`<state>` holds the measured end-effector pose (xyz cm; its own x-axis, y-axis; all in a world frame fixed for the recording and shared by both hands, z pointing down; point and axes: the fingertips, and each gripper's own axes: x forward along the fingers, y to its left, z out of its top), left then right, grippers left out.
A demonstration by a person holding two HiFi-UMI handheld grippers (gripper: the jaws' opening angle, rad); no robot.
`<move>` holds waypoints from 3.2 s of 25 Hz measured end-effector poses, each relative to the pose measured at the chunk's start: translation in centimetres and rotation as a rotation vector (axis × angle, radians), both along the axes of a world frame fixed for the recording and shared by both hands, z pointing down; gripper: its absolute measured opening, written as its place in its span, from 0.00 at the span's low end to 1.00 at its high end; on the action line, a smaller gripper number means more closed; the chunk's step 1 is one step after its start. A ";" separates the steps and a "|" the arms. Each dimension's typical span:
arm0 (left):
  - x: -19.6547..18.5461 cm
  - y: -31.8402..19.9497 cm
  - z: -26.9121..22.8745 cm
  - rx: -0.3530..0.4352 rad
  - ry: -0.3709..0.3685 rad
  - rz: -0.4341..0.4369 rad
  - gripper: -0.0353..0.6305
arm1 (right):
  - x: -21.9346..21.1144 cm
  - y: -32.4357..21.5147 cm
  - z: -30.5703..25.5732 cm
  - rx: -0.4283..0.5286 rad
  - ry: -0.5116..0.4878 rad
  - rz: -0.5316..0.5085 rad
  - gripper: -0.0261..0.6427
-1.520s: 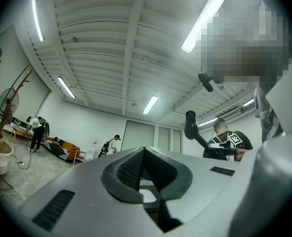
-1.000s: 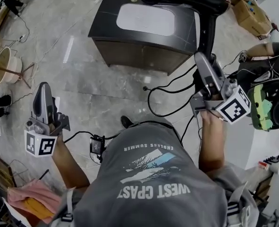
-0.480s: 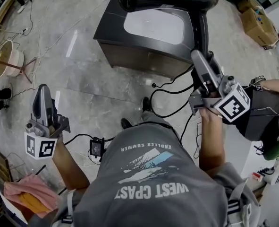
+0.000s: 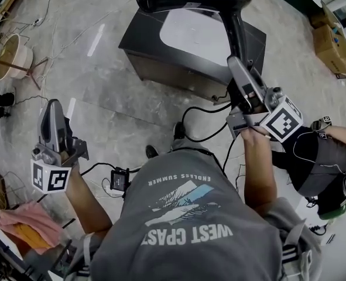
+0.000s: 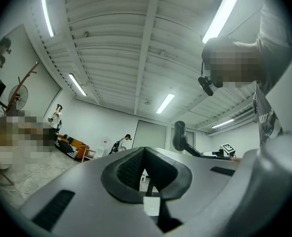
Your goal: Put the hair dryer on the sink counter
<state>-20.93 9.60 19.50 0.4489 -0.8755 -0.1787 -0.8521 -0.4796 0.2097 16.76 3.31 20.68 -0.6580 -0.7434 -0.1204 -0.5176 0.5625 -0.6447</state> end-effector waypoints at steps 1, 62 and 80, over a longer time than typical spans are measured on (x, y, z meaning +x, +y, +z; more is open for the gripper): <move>0.0 -0.4 0.2 -0.004 -0.001 -0.014 0.08 | 0.2 -0.8 0.3 -0.006 -0.006 -0.008 0.29; -8.3 -26.8 3.1 -0.042 -0.021 0.066 0.08 | -8.2 -24.7 5.3 -0.107 -0.041 0.063 0.29; -9.5 -27.6 3.0 -0.024 0.023 0.132 0.08 | -7.8 -25.0 6.5 -0.147 -0.023 0.138 0.29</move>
